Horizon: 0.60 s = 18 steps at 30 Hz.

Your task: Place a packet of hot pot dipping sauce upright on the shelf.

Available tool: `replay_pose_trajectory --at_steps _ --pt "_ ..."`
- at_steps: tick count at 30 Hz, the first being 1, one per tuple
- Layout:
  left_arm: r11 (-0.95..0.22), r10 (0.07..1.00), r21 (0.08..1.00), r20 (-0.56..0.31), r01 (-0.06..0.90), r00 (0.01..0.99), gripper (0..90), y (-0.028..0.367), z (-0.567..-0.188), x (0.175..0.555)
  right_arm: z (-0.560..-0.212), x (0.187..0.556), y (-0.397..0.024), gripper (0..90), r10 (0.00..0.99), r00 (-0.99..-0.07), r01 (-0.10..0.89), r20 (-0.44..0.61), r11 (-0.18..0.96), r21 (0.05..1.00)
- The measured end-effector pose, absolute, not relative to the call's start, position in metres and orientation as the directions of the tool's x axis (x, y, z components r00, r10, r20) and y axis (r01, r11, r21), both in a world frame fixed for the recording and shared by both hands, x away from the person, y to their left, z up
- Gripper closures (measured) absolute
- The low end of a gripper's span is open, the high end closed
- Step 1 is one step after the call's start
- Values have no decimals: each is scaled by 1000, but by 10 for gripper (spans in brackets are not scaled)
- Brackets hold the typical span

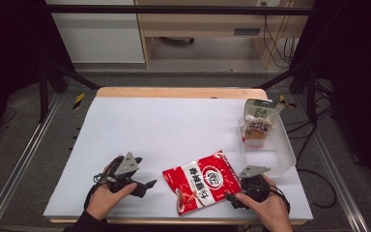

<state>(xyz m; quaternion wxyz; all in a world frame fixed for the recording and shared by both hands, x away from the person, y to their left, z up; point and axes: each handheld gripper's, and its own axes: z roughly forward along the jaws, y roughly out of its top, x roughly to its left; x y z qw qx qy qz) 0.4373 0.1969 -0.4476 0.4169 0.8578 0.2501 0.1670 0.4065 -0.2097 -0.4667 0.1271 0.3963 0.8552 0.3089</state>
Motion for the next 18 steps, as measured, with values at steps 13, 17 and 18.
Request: replay_pose_trajectory --at_steps 13,17,18 --pt "-526 566 799 74 291 821 75 197 -448 437 -468 407 -205 153 722 -692 585 34 532 612" --pt "-527 567 798 74 292 820 75 196 -449 438 -462 404 -207 209 720 -693 554 31 505 662" --pt "-528 566 798 74 292 821 75 196 -449 438 -461 404 -207 222 722 -691 554 37 496 669"
